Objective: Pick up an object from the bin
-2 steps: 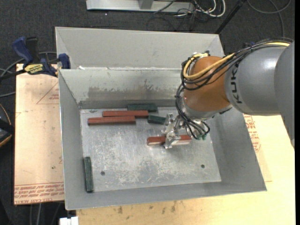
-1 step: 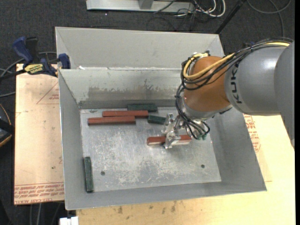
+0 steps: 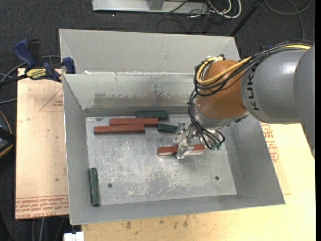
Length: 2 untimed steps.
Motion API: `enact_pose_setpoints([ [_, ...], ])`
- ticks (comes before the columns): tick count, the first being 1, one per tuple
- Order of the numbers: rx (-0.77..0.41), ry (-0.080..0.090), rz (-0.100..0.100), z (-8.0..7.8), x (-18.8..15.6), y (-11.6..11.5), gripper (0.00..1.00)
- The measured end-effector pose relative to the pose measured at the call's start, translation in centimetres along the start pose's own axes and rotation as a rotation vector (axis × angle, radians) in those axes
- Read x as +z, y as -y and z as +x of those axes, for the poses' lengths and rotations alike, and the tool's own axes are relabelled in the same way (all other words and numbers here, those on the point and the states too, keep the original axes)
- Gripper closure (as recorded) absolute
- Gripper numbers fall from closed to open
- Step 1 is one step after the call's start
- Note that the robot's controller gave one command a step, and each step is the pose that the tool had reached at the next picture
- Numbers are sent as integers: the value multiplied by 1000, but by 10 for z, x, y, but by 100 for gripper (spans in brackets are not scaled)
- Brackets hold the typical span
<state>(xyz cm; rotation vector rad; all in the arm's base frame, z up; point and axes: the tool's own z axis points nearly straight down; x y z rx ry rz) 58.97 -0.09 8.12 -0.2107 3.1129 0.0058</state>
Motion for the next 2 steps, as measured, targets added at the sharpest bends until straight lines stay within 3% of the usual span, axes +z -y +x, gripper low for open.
enact_pose_setpoints([
  [1,-33,-16,2,3,-36,-3,100],
  [2,-71,-15,2,20,-197,10,100],
])
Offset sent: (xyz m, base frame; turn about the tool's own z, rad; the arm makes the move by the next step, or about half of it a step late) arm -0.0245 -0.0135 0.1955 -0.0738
